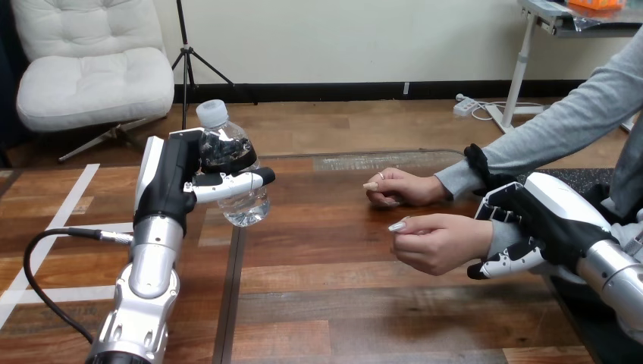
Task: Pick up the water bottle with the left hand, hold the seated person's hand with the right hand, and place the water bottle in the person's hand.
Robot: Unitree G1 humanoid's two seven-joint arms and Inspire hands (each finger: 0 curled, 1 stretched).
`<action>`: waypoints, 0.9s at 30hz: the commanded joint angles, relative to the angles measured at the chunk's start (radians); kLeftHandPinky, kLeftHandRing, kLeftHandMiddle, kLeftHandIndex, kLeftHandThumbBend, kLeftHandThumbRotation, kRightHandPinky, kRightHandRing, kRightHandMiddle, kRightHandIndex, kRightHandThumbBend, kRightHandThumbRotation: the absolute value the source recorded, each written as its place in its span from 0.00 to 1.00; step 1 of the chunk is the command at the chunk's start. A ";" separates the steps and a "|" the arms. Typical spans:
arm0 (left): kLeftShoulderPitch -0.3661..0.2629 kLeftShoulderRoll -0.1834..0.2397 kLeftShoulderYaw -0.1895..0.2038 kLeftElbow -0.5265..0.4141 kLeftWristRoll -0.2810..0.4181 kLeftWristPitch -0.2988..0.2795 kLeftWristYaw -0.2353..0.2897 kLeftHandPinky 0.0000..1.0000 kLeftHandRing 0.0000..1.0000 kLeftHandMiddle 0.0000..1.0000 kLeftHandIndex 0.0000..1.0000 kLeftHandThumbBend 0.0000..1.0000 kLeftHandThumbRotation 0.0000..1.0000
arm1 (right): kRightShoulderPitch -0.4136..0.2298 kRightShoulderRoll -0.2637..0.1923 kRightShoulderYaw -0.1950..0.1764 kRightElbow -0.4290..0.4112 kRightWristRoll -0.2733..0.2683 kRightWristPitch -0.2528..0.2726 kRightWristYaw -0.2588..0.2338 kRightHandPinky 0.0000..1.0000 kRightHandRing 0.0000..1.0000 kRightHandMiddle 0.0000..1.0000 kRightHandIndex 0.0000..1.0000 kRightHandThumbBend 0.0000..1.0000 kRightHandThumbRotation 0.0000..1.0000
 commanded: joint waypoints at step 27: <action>-0.039 0.024 0.012 -0.074 0.003 -0.009 0.007 0.28 0.35 0.38 0.38 0.74 0.00 | -0.033 -0.001 -0.018 -0.007 0.005 -0.041 -0.015 0.36 0.39 0.43 0.44 0.83 0.00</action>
